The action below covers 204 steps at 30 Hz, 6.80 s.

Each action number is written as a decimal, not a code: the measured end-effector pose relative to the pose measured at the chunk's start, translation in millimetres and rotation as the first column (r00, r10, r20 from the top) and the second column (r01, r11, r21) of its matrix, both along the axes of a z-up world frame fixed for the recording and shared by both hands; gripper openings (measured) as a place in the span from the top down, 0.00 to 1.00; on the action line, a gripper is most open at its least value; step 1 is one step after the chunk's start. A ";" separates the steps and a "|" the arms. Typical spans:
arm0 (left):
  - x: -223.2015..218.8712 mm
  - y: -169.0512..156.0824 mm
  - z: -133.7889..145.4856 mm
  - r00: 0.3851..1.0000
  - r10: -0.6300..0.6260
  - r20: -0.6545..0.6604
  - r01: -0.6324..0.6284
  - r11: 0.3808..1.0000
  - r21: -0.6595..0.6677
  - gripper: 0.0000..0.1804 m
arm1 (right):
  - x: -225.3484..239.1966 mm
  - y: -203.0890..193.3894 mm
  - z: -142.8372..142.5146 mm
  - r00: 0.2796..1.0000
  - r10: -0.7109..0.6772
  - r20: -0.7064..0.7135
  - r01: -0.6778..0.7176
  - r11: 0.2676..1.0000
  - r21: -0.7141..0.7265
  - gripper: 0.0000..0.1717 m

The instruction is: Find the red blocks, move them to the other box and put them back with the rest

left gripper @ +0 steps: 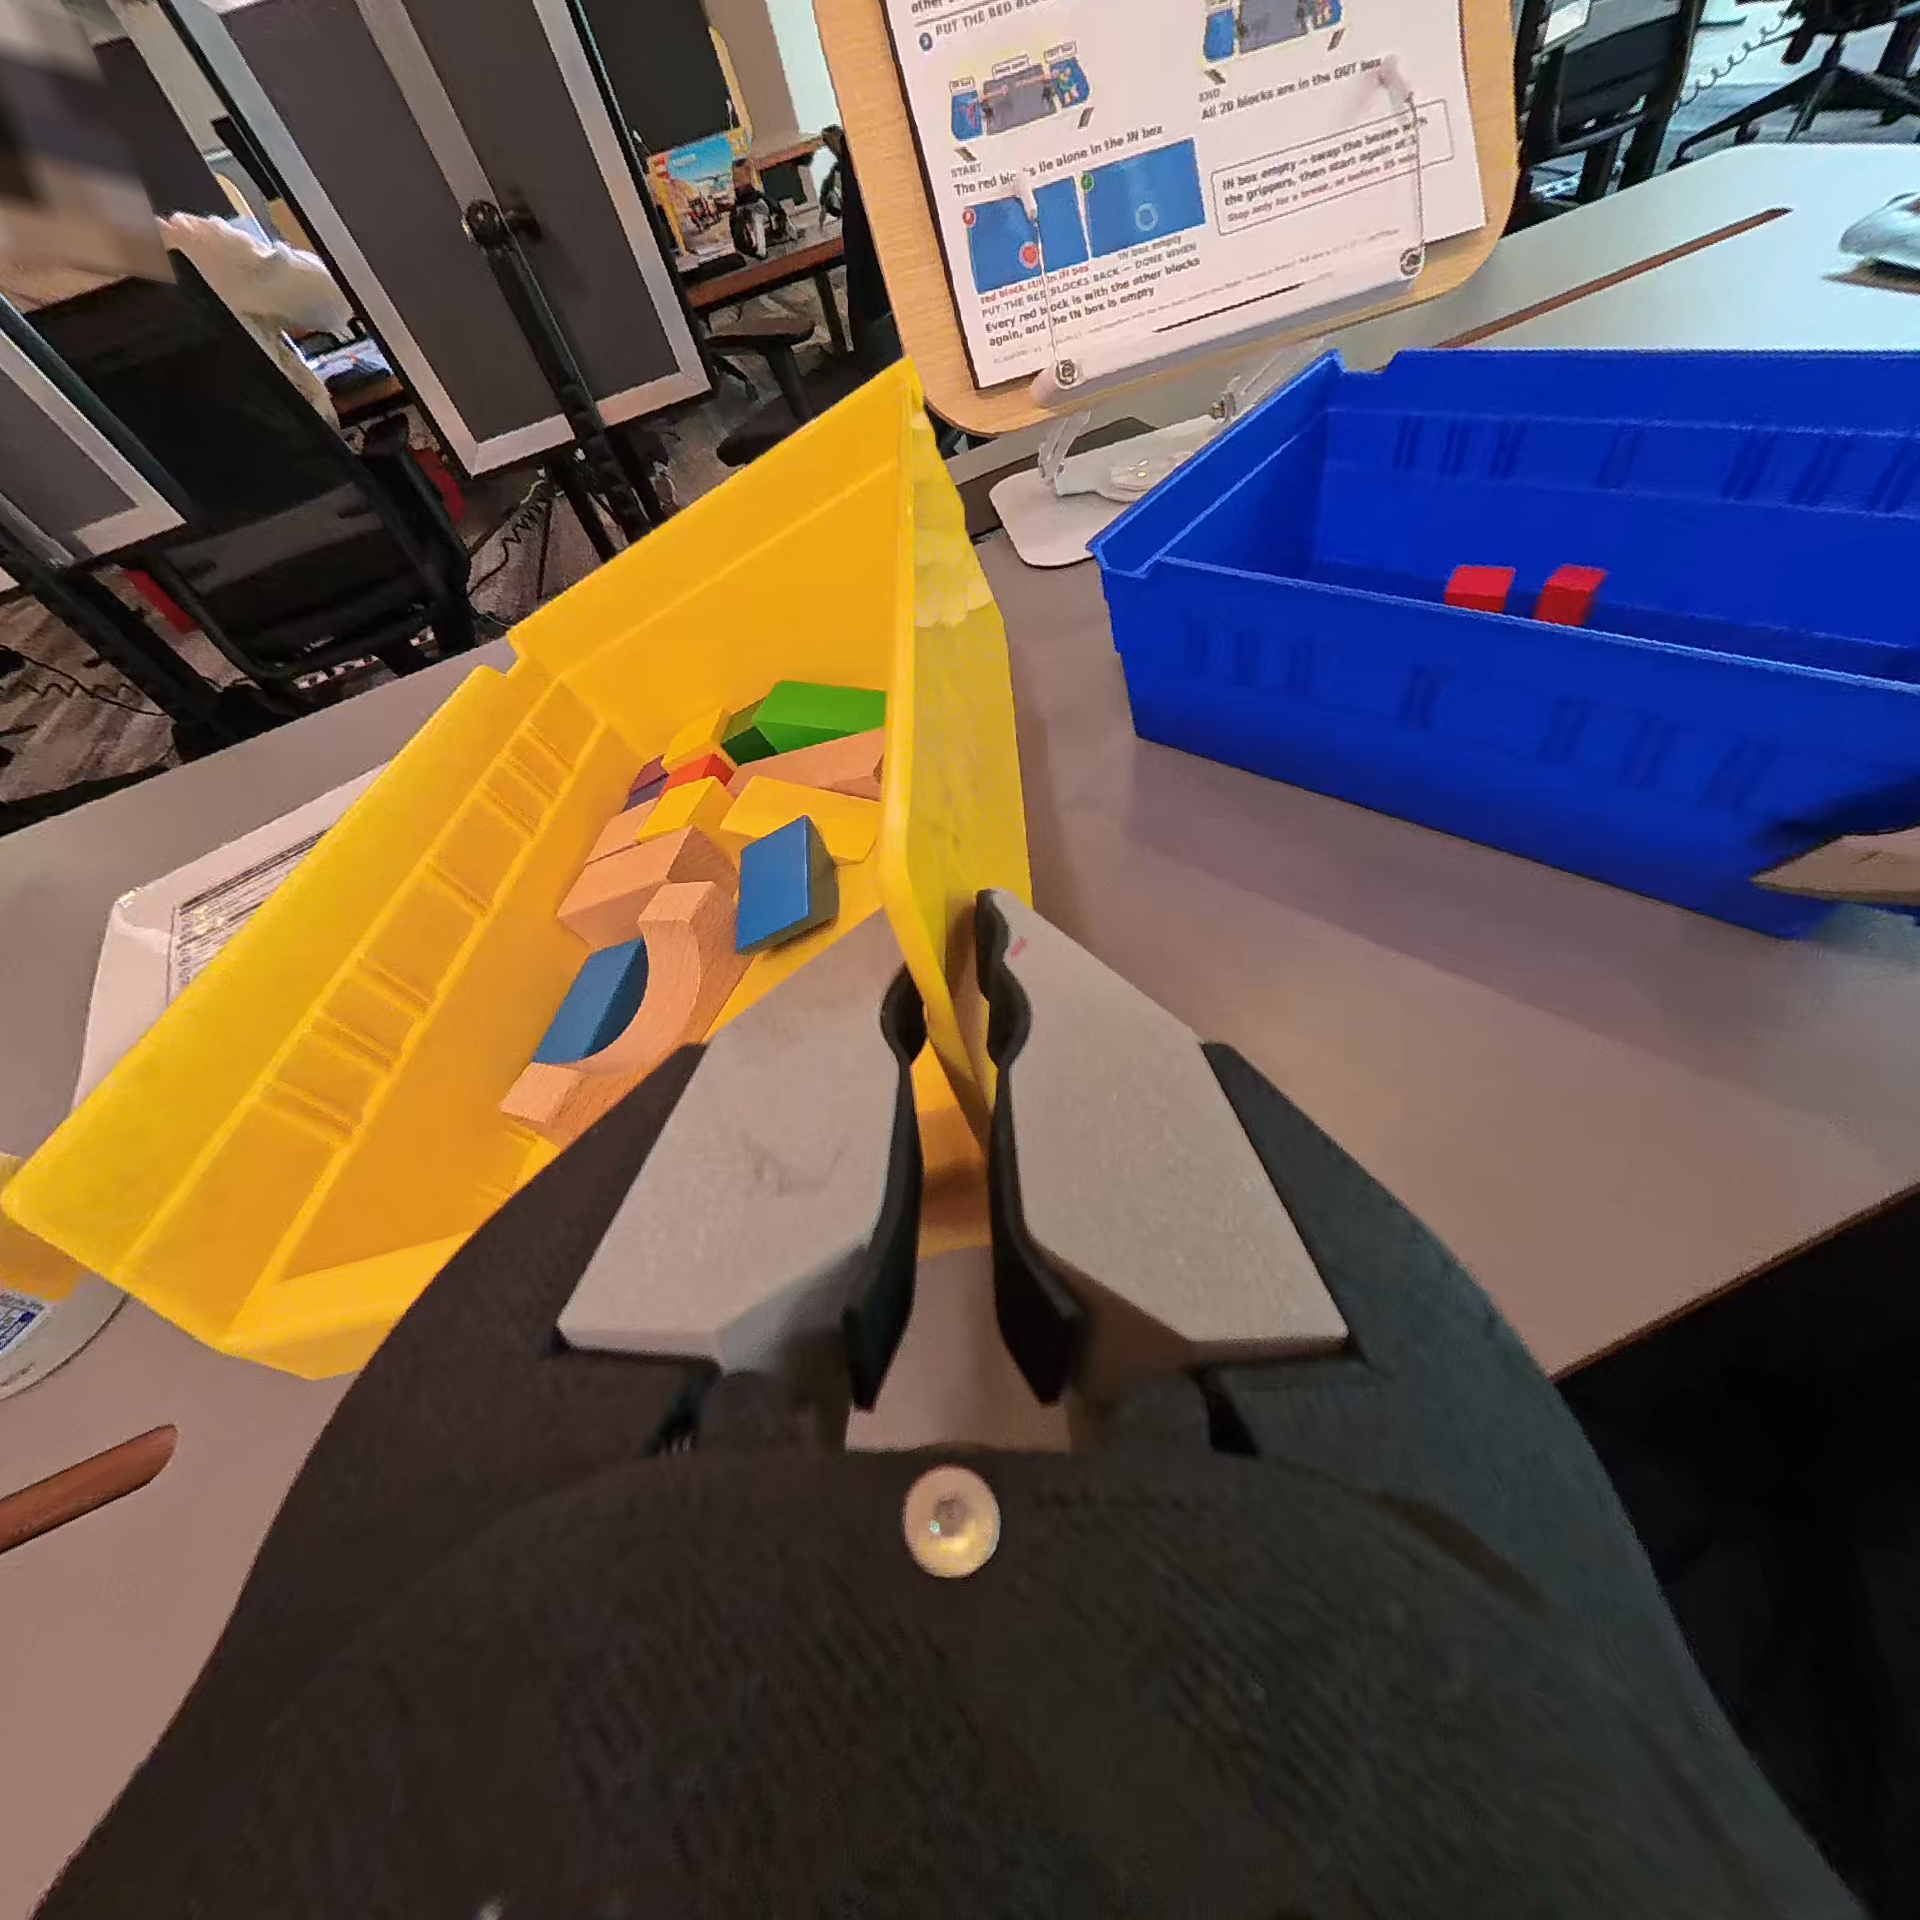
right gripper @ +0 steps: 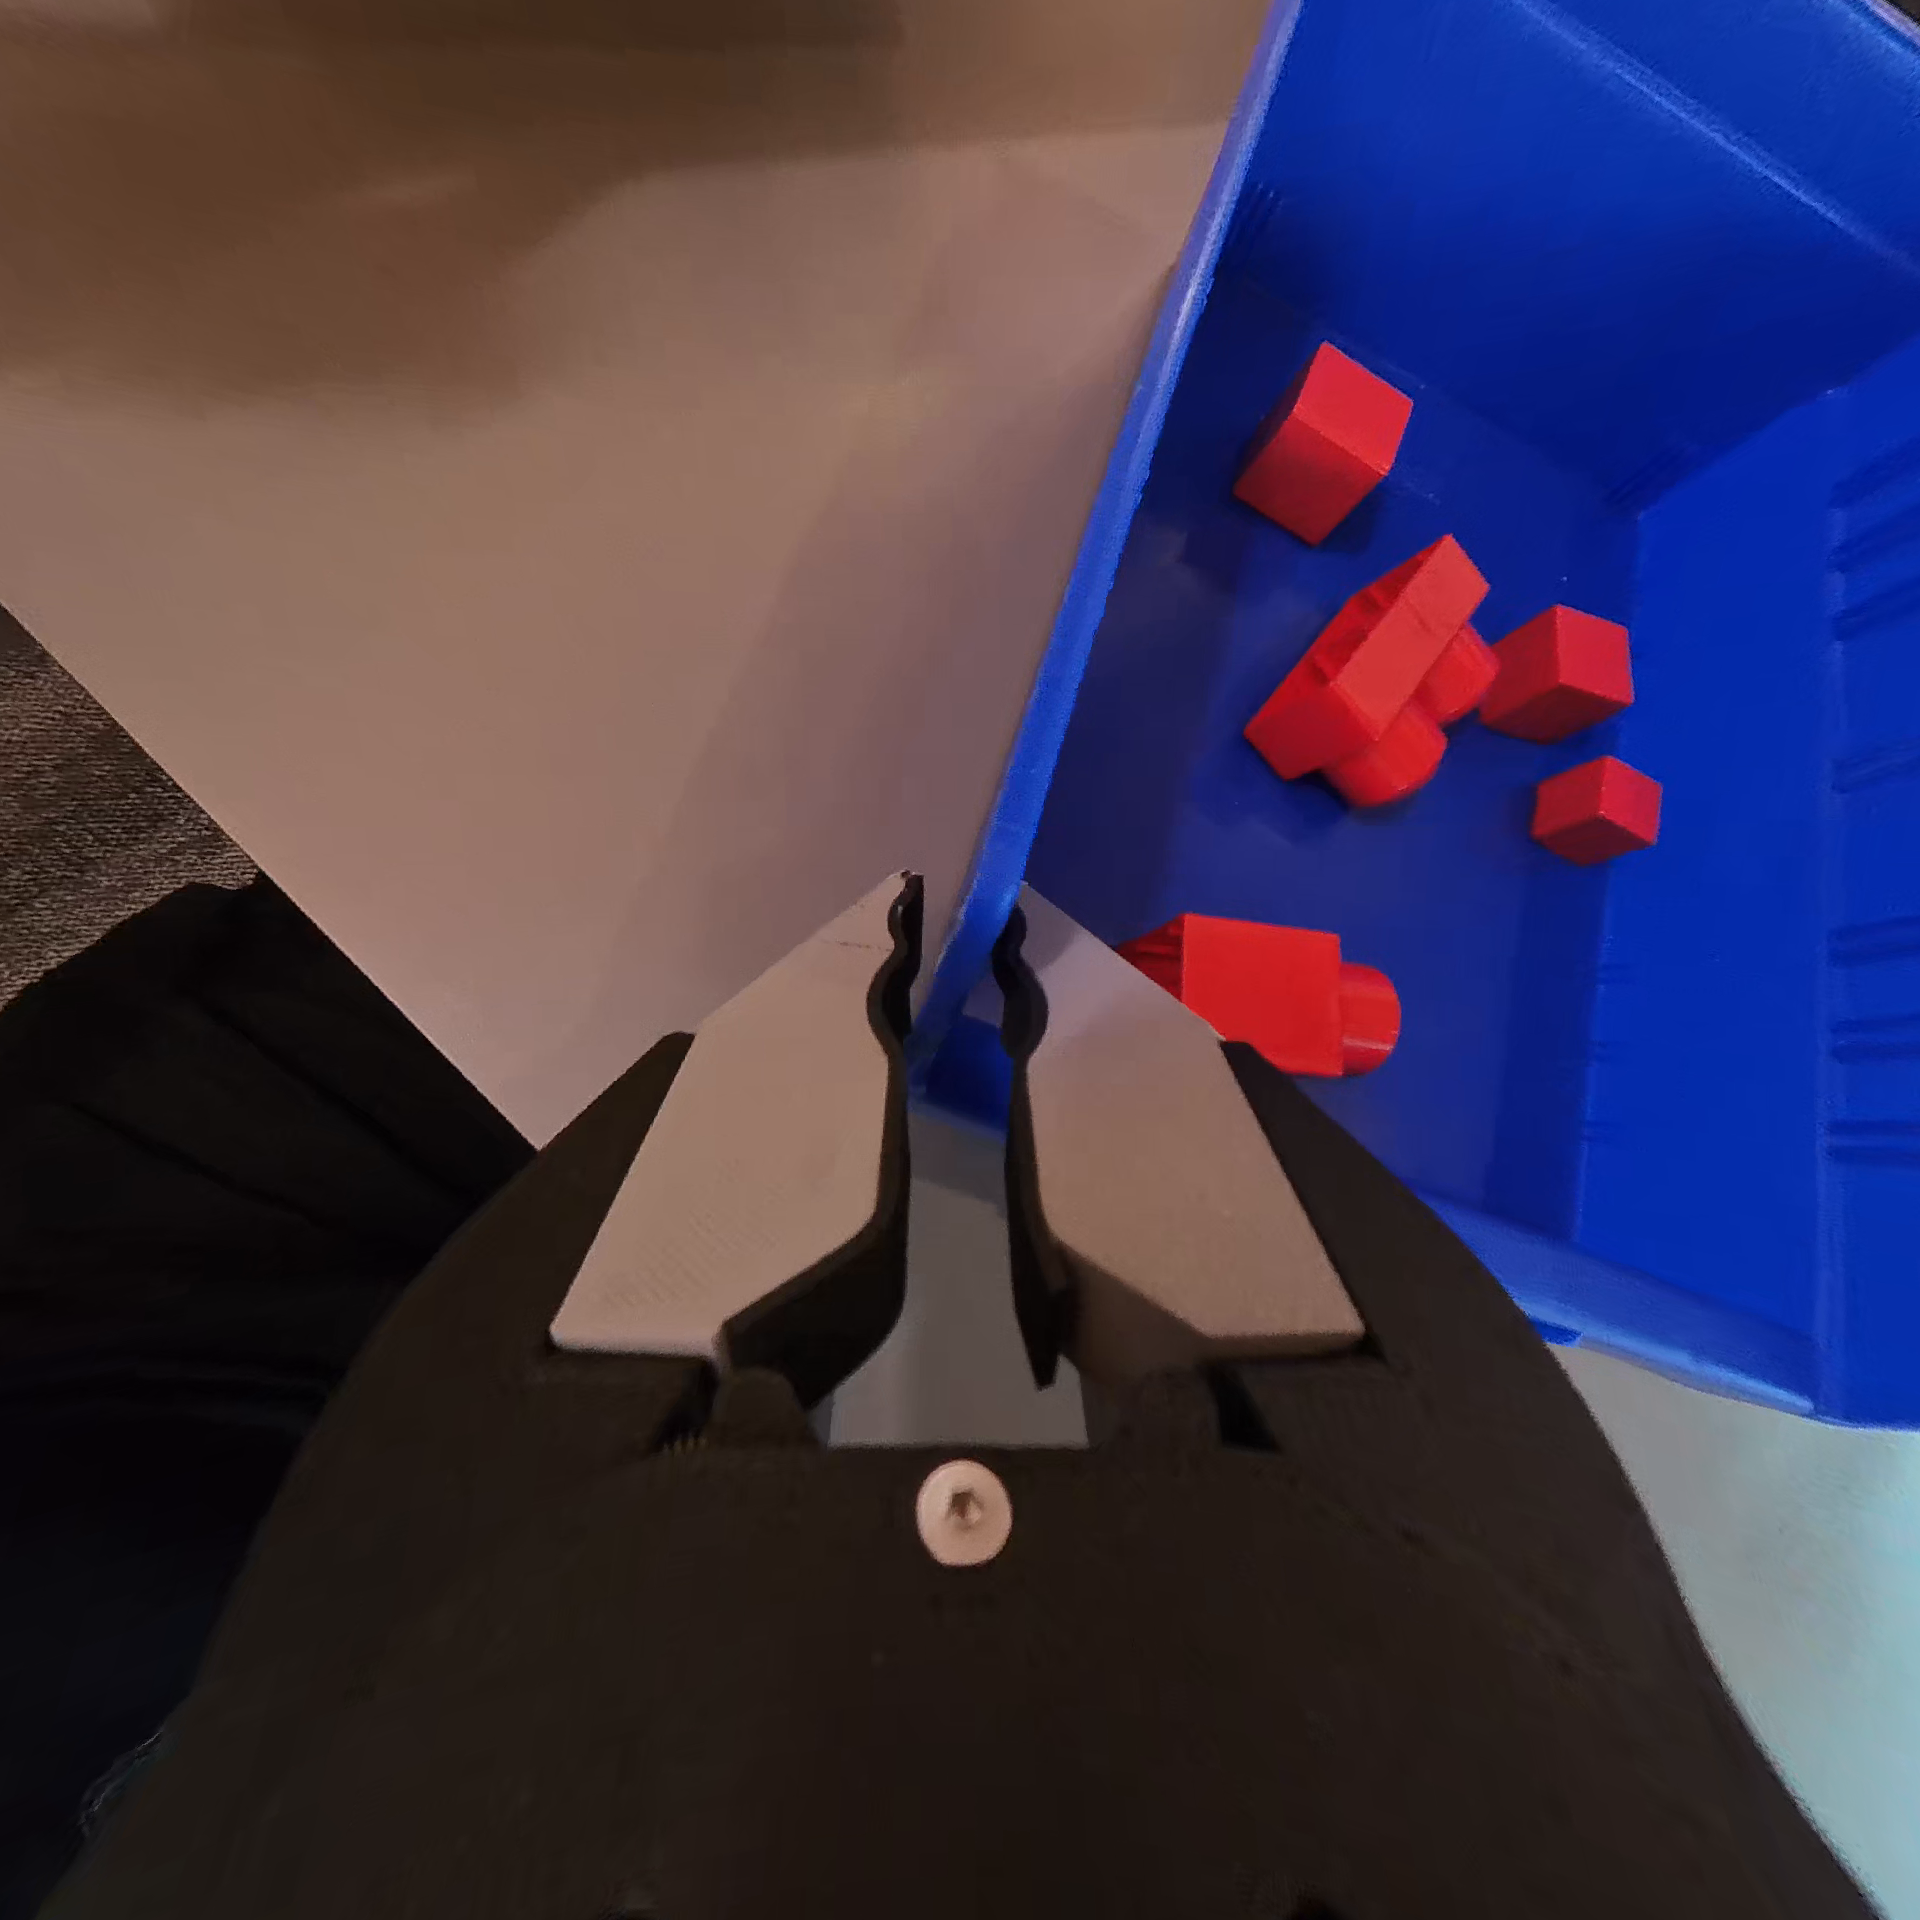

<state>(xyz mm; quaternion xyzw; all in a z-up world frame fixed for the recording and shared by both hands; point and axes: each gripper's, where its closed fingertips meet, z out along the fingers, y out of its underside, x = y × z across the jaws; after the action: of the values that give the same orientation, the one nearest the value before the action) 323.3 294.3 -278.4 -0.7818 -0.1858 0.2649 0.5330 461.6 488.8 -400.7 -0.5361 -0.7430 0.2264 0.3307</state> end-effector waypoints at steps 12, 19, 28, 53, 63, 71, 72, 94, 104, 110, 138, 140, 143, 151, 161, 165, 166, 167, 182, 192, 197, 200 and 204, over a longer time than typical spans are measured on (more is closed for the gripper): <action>9.7 5.2 10.7 0.998 -0.012 -0.063 0.011 1.000 -0.016 0.99 | -0.1 -0.5 -0.1 1.000 0.003 -0.022 -0.004 1.000 -0.029 0.94; 12.8 5.5 36.0 0.994 -0.008 -0.105 0.006 1.000 -0.020 0.99 | -12.0 -7.8 0.4 0.999 -0.002 -0.033 0.000 0.999 -0.043 0.93; 16.5 9.1 77.4 0.991 -0.030 -0.131 0.032 0.999 0.016 0.99 | -61.7 -68.1 2.0 0.997 0.030 -0.069 -0.032 0.999 -0.032 0.94; 172.0 193.0 114.8 0.881 -0.398 -0.257 0.400 0.915 -0.048 0.99 | 86.7 107.9 128.4 0.791 -0.193 -0.581 0.095 0.976 -0.196 0.86; 261.1 333.4 -1.0 0.792 -0.599 -0.113 0.587 0.800 -0.128 0.98 | 167.4 204.0 168.5 0.699 -0.361 -0.618 0.278 0.933 -0.230 0.86; 281.8 377.2 -85.6 0.781 -0.622 0.056 0.624 0.773 -0.110 0.97 | 174.1 216.5 158.2 0.747 -0.374 -0.550 0.289 0.927 -0.238 0.85; 281.2 371.5 -75.8 0.773 -0.631 0.057 0.634 0.770 -0.076 0.96 | 171.8 214.3 152.1 0.769 -0.365 -0.524 0.284 0.930 -0.232 0.85; 25.8 130.8 -71.4 0.970 -0.109 0.219 0.112 0.994 -0.001 1.00 | 121.1 141.9 38.2 0.977 -0.171 -0.124 0.174 0.985 0.018 1.00; -23.1 42.7 -27.8 0.965 0.004 0.263 -0.045 0.988 0.150 0.88 | 216.4 304.9 31.9 0.792 -0.610 0.007 0.608 0.790 0.080 1.00; 9.7 53.8 0.7 0.960 -0.115 0.255 0.065 0.979 0.195 0.81 | 235.2 314.0 66.0 0.781 -0.616 -0.103 0.613 0.788 -0.063 0.90; 25.2 212.4 -84.6 0.984 0.172 -0.046 -0.178 0.969 -0.173 0.80 | 68.3 262.2 16.1 0.866 -0.488 -0.106 0.483 0.873 -0.069 0.84; 22.4 207.2 -83.1 0.981 0.181 -0.075 -0.192 0.962 -0.192 0.88 | 73.7 258.2 15.6 0.888 -0.453 -0.079 0.448 0.891 -0.070 0.84; 23.8 200.2 -82.8 0.989 0.147 -0.030 -0.150 0.974 -0.170 0.87 | 80.5 246.4 15.5 0.921 -0.388 -0.044 0.384 0.919 -0.087 0.83; 27.5 191.9 -86.4 0.985 0.043 0.165 -0.034 0.998 -0.059 0.72 | 71.7 206.4 15.3 0.963 -0.266 -0.029 0.262 0.959 -0.110 0.81; 18.4 192.8 -97.5 0.988 0.059 0.141 -0.043 0.992 -0.115 0.64 | 69.1 189.1 18.0 0.973 -0.228 -0.037 0.216 0.953 -0.212 0.79; 12.1 190.8 -102.2 0.991 0.068 0.116 -0.050 0.988 -0.148 0.61 | 70.1 189.3 15.9 0.978 -0.206 -0.038 0.198 0.967 -0.162 0.79; 11.2 190.4 -103.5 0.991 0.066 0.115 -0.047 0.986 -0.158 0.61 | 70.1 189.2 15.8 0.979 -0.201 -0.040 0.192 0.967 -0.165 0.79; 9.1 189.1 -104.8 0.991 0.071 0.116 -0.051 0.985 -0.167 0.62 | 70.0 188.8 15.7 0.979 -0.198 -0.039 0.188 0.965 -0.181 0.79; -12.0 140.5 -95.5 0.987 0.142 0.070 -0.129 0.977 -0.170 0.93 | 75.8 235.0 24.0 0.936 -0.330 -0.121 0.307 0.935 -0.179 0.88; -33.1 116.0 -90.2 0.961 0.247 0.120 -0.239 0.968 -0.080 0.99 | 94.2 221.2 78.5 0.923 -0.294 -0.247 0.244 0.946 -0.213 0.87; -12.4 145.9 -83.6 0.964 0.122 0.236 -0.141 0.988 0.065 0.80 | 93.8 209.1 91.3 0.919 -0.277 -0.280 0.186 0.932 -0.311 0.86; -3.7 154.8 -80.7 0.959 0.054 0.280 -0.083 0.992 0.093 0.72 | 95.1 206.9 93.5 0.920 -0.270 -0.284 0.182 0.936 -0.302 0.86; -9.5 131.1 -50.7 0.970 0.056 0.238 -0.090 0.987 0.137 0.72 | 101.0 207.6 101.6 0.913 -0.270 -0.305 0.182 0.941 -0.286 0.85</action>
<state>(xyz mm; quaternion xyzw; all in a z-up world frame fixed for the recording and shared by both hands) 313.7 425.4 -329.1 -0.7590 -0.2948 0.1762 0.5532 562.7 696.4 -299.1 -0.6093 -0.5724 0.3678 0.4072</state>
